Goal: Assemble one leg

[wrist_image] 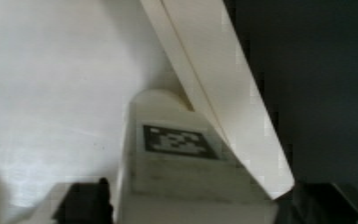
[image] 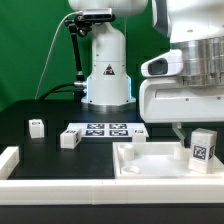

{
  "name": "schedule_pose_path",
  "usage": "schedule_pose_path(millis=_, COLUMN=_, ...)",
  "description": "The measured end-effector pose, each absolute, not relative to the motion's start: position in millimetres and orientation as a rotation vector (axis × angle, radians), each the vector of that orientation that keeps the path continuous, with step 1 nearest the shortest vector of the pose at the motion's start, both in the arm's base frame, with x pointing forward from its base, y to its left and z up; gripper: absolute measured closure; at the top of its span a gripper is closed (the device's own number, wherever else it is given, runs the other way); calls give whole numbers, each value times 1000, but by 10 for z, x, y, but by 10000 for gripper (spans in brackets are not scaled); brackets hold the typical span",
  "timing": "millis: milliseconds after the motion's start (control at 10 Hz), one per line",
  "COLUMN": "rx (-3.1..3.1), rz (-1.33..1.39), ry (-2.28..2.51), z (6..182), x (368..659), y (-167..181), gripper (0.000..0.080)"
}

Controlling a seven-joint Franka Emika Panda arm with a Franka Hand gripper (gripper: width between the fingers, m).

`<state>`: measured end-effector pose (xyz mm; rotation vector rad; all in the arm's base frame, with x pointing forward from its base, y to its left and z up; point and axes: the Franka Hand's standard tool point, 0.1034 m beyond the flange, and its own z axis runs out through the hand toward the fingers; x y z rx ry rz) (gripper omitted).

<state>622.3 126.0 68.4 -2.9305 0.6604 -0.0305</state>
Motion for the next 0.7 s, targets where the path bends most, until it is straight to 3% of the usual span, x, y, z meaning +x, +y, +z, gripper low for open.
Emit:
schedule_pose_path(millis=100, rx=-2934, rz=-30, ry=661, z=681, x=6221, y=1238, gripper=374)
schedule_pose_path(millis=200, rx=-2937, rz=-32, ry=668, z=677, x=6225, y=1199, gripper=502)
schedule_pose_path(millis=600, rx=-2902, rz=-28, ry=800, z=676, x=6217, y=1202, gripper=502)
schedule_pose_path(millis=700, rx=-2810, rz=-13, ry=1061, z=671, x=6215, y=1201, gripper=502)
